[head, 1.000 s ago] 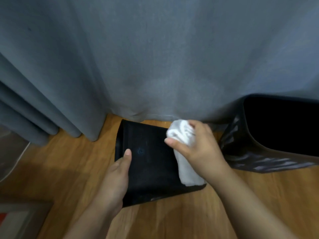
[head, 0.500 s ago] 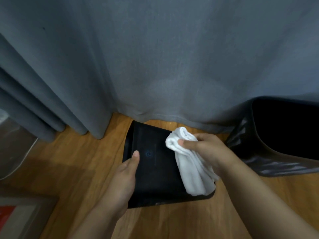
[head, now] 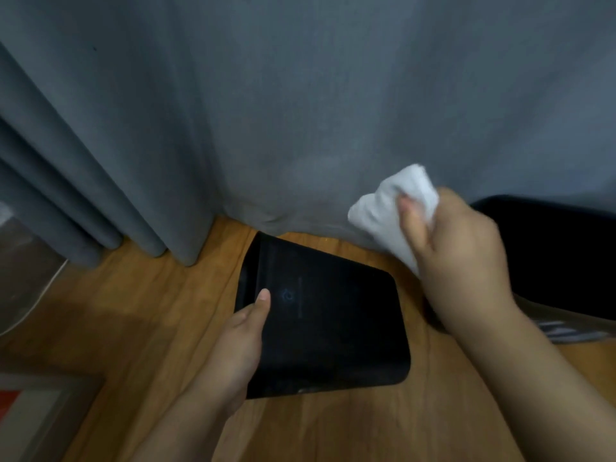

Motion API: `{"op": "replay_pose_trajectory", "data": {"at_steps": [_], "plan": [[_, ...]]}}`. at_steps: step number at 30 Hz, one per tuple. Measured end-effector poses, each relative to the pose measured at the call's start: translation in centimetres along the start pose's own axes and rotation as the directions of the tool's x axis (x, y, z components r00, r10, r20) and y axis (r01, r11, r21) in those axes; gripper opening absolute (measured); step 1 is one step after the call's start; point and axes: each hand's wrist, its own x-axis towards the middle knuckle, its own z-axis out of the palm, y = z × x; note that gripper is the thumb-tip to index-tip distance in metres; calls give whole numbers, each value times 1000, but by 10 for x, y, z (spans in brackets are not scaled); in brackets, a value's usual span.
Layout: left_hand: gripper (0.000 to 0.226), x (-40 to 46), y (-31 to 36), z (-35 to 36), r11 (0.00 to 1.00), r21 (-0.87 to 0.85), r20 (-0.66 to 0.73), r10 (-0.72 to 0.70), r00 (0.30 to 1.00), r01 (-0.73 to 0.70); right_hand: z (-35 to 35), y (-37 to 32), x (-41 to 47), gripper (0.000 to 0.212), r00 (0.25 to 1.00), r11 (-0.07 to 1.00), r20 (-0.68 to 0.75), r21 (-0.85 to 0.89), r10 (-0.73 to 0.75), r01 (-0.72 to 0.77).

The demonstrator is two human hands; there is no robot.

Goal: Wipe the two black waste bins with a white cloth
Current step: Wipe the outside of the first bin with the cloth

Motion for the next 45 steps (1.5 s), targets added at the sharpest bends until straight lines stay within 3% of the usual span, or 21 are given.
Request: {"op": "replay_pose_trajectory", "data": {"at_steps": [2,4,6,10,14,16,19,21,23,26,33,34,36,38,41,45], "plan": [[49,0,1,0,1000,7,3,4,1000,-4,7,-11,-10,37,977,999,211,48,-23,13],[49,2,0,0,1000,8,-7,15,1000,-15,22,-19,-30,34,882,992,463,122,-85,32],[48,2,-2,-2,1000,24,-36,19,999,-18,40,-20,-51,23,789,983,601,184,-129,20],[49,2,-7,-7,999,45,-29,26,999,-25,58,-9,-53,30,810,973,586,202,-31,-110],[48,4,-9,-9,998,46,-12,31,999,-30,73,5,-31,45,844,988,537,133,0,-85],[48,5,-9,-9,999,44,-21,27,999,-26,78,9,-21,50,818,987,574,122,12,-100],[45,5,-8,-9,999,44,-22,20,1000,-19,82,13,-14,20,763,976,646,178,-18,-127],[43,5,-9,-10,999,41,-31,21,999,-20,81,14,-15,20,745,955,665,247,-46,-162],[43,6,-9,-9,999,46,-36,18,999,-16,81,16,-17,35,722,917,691,310,-35,-252],[43,6,-11,-8,998,54,-30,24,999,-22,82,19,-20,48,660,901,750,268,27,-342],[36,3,-12,-7,990,85,-62,116,991,-110,70,-7,-49,51,844,992,523,98,-116,76],[36,2,-12,-6,989,81,-65,127,990,-121,68,-14,-49,52,872,995,481,79,-87,56],[39,2,-11,-5,989,78,-57,132,990,-127,69,-30,-43,46,928,984,367,129,67,-122],[44,3,-13,-4,986,79,-50,150,987,-146,78,-47,-34,43,937,944,287,204,198,-261],[33,3,-11,0,970,136,-80,211,974,-199,99,-74,-29,60,939,962,316,184,137,-202],[33,4,-9,2,968,138,-118,227,967,-211,122,-80,-33,74,960,999,279,-28,29,-22]]}}
